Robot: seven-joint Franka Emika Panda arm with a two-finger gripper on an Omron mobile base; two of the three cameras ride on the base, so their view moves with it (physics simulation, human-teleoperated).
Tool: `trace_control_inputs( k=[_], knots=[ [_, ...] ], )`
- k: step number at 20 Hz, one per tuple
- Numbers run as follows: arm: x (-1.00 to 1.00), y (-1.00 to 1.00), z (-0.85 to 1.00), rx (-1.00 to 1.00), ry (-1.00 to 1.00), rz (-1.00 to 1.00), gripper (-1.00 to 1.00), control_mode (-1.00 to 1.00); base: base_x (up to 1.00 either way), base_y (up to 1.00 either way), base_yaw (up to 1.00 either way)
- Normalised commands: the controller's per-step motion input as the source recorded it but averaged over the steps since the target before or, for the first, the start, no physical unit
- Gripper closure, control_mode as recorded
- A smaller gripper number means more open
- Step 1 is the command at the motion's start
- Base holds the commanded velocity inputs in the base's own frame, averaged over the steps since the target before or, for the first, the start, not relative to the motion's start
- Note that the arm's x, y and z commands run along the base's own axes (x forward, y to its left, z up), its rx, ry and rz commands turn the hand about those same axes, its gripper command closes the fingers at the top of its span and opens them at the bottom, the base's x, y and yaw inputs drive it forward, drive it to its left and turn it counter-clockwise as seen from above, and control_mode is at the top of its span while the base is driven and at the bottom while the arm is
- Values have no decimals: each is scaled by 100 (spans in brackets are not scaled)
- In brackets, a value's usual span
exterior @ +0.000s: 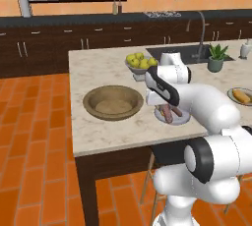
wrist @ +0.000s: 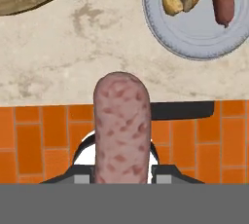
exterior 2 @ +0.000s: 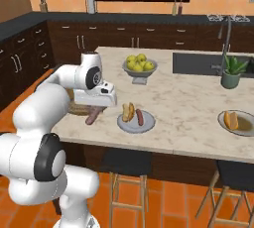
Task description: Place one bun and one sausage from the bowl on each plate.
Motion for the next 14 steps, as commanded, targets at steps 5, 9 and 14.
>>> trace_control_inputs(
  k=[5,9,14],
  knots=[
    [0,0,0,0,0,0,100,100,20,-96,-2],
    [0,0,0,0,0,0,100,100,35,-99,0],
    [0,0,0,0,0,0,100,100,33,-87,0]
  ],
)
